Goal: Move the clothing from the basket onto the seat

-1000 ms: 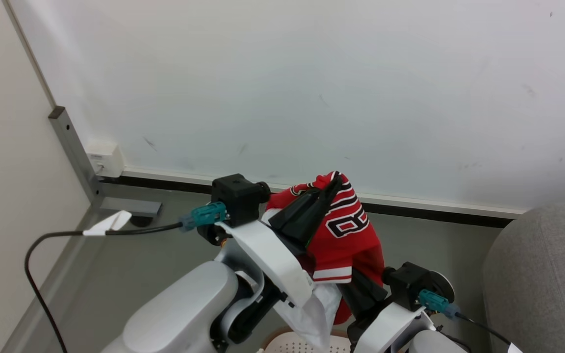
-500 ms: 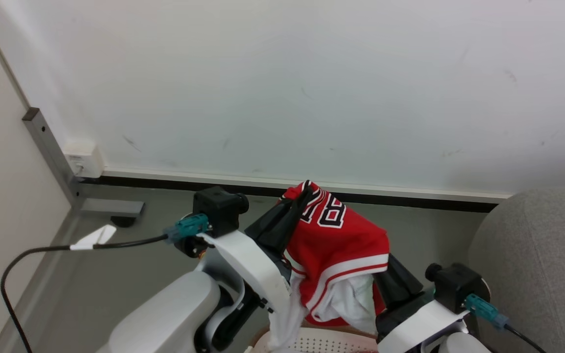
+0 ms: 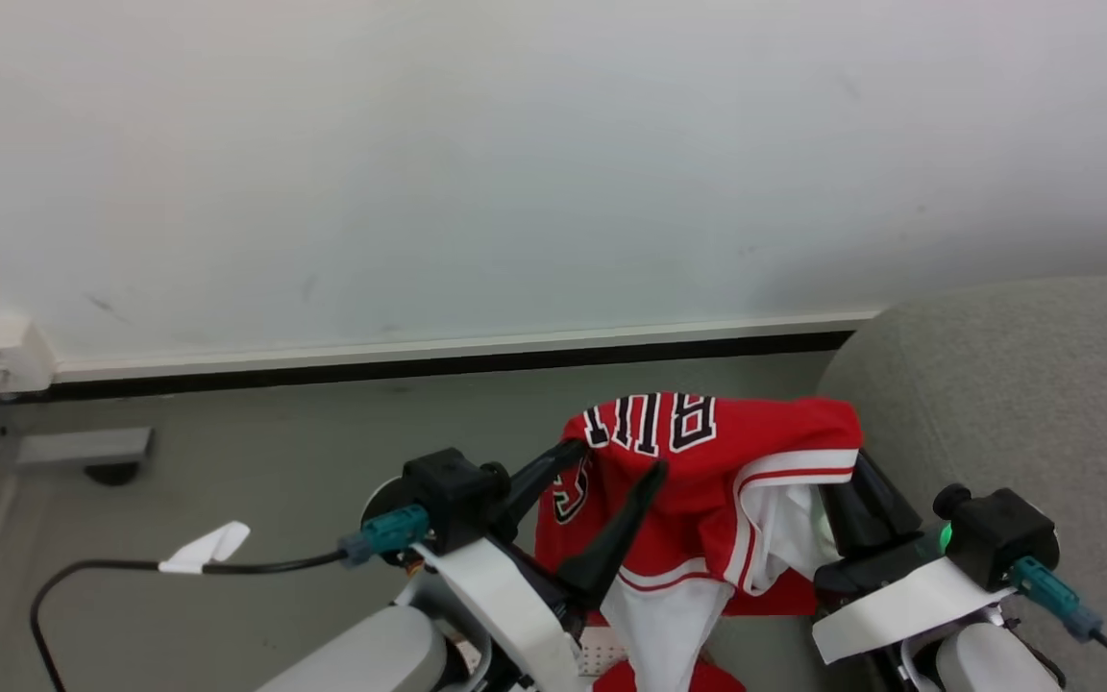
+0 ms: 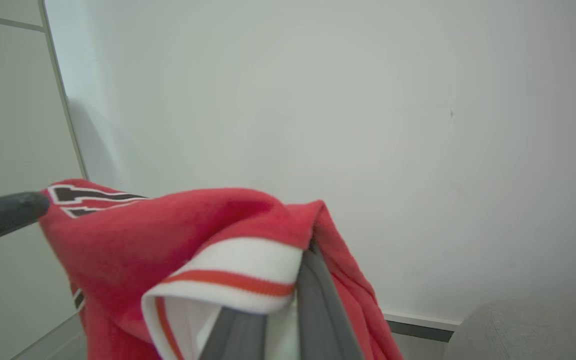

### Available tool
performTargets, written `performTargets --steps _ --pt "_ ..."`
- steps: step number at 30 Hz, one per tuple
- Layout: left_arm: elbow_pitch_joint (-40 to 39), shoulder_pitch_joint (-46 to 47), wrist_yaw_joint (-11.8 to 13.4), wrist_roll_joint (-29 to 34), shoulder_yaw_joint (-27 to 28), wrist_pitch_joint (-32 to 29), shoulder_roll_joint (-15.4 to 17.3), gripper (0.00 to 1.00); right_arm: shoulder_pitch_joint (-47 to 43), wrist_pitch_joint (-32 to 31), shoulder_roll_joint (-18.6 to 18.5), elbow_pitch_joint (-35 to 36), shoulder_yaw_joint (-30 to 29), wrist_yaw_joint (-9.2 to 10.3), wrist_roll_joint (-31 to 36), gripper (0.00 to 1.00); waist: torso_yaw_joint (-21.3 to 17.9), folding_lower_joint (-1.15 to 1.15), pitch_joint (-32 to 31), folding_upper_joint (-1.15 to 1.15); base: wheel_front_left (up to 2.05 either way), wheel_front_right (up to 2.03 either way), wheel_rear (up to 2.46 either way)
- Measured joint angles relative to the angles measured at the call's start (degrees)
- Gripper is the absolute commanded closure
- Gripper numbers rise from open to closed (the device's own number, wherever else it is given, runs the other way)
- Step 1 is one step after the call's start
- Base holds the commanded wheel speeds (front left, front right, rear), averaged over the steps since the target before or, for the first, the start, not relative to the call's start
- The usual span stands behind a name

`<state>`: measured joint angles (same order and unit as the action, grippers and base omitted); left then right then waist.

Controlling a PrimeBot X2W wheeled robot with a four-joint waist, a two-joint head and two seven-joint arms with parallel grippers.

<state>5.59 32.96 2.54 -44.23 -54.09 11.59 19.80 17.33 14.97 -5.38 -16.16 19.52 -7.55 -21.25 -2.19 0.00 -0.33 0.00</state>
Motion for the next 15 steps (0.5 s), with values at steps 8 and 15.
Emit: performTargets --steps 8,15 --pt "-0.31 -1.65 -0.57 1.99 -1.88 1.53 0.19 0.00 1.81 0.00 -2.18 3.07 -3.71 0.00 0.98 1.00 -7.61 0.00 1.53 0.00 0.00 0.00 0.00" --pt "-0.34 -1.78 -0.86 4.42 -2.56 2.38 0.15 0.00 2.76 0.00 -4.09 7.32 -8.91 0.00 2.14 1.00 -14.74 0.00 3.37 0.00 0.00 0.00 0.00"
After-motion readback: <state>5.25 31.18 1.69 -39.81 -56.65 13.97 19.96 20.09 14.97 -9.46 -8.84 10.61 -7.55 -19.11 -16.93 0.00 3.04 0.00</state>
